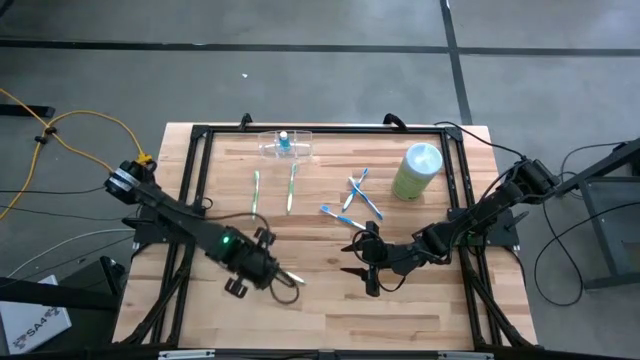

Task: Pick & Place toothbrushing station
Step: Put the blue mouthwash into the middle section of the transparent organizer

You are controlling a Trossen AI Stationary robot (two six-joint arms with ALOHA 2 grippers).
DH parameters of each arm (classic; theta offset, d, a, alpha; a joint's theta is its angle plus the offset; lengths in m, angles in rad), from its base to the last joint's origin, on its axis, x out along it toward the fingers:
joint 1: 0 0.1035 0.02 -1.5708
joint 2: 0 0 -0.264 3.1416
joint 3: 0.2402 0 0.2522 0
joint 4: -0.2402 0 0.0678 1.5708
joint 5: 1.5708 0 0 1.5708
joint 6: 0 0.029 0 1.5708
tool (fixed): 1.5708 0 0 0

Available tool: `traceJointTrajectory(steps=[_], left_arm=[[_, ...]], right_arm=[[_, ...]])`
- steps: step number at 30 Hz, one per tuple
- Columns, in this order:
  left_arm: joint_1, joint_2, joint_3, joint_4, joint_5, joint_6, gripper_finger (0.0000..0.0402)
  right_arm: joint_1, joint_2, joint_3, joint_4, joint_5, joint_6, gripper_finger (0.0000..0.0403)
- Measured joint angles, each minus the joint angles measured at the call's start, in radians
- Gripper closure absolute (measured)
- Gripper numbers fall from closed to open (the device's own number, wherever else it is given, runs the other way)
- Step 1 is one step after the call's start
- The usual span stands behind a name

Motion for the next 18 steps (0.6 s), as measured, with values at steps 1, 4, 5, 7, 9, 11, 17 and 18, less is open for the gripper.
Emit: traceJointTrajectory(steps=[1,4,5,7,9,11,17,18], left_arm=[[0.021,-0.005,0.0,-0.007,-0.001,0.024,0.0313],[0.091,-0.031,0.0,-0.017,-0.002,0.101,0.0313],[0.115,-0.041,0.0,-0.015,-0.002,0.126,0.0313],[0.166,-0.064,0.0,-0.015,-0.002,0.182,0.0313],[0.222,-0.091,0.0,-0.015,-0.005,0.231,0.0313],[0.283,-0.116,0.0,-0.013,-0.009,0.274,0.0313],[0.5,-0.17,0.004,0.01,0.035,0.396,0.0313],[0.537,-0.172,0.009,0.013,0.052,0.417,0.0313]], right_arm=[[0.0,0.0,0.0,-0.001,0.0,0.0,0.0176],[0.0,0.0,0.0,-0.002,0.0,0.0,0.0176],[0.0,0.0,0.0,-0.004,0.0,0.0,0.0176],[0.0,0.0,0.0,-0.004,0.0,0.0,0.0176],[0.0,0.0,0.0,-0.005,0.0,0.0,0.0176],[0.0,0.0,0.0,-0.006,0.0,0.0,0.0176],[0.0,0.0,0.0,-0.008,0.0,0.0,0.0176],[0.0,0.0,0.0,-0.008,0.0,0.0,0.0176]])
